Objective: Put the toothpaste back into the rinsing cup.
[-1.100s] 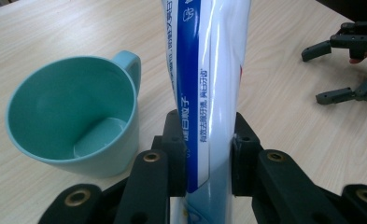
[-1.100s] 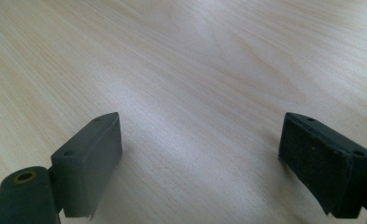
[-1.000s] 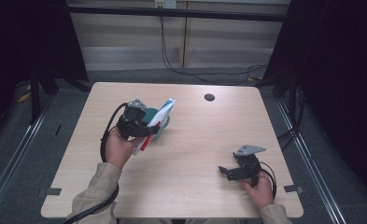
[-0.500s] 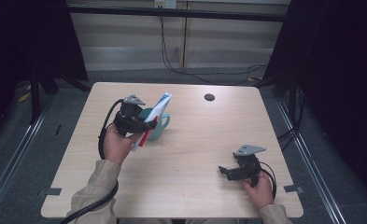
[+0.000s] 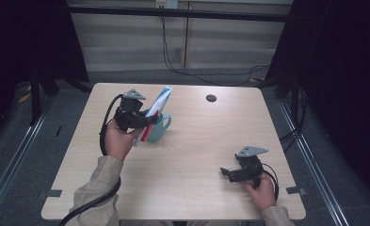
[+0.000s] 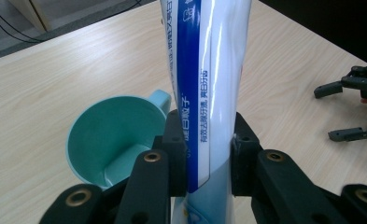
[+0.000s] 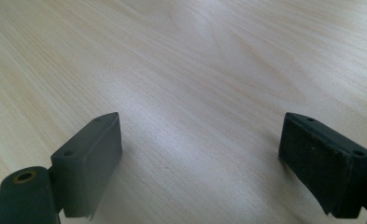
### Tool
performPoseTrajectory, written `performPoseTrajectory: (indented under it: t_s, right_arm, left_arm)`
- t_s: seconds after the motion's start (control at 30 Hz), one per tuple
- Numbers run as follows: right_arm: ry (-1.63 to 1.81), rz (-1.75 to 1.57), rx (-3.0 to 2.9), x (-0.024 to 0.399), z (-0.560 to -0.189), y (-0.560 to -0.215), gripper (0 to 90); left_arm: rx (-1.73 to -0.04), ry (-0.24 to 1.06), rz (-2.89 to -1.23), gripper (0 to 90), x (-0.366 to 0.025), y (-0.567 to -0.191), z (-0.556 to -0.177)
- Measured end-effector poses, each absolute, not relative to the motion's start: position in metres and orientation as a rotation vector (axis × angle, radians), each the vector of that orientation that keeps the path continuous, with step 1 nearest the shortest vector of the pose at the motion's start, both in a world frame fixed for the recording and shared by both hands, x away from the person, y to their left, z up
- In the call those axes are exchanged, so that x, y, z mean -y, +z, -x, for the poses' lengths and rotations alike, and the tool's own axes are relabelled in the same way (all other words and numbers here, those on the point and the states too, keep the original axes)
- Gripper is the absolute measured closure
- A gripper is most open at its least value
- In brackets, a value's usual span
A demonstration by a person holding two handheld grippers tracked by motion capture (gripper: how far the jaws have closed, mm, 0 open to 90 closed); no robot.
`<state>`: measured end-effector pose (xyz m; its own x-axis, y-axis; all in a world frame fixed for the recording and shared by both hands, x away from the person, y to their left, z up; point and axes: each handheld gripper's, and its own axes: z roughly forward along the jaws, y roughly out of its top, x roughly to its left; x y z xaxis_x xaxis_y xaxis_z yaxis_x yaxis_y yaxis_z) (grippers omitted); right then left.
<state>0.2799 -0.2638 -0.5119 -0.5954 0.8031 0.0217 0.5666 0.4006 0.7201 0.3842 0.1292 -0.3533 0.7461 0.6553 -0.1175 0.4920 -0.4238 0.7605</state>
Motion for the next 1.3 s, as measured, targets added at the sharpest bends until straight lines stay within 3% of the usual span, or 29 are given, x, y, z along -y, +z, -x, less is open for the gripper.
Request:
performPoseTrajectory:
  t_s: [1.3]
  right_arm:
    - [1.006,-1.189,-2.333,0.264,-0.280,-0.512,12.8]
  left_arm:
    - [-0.899,0.301,-1.992,74.3,-0.125,-0.341,-0.409]
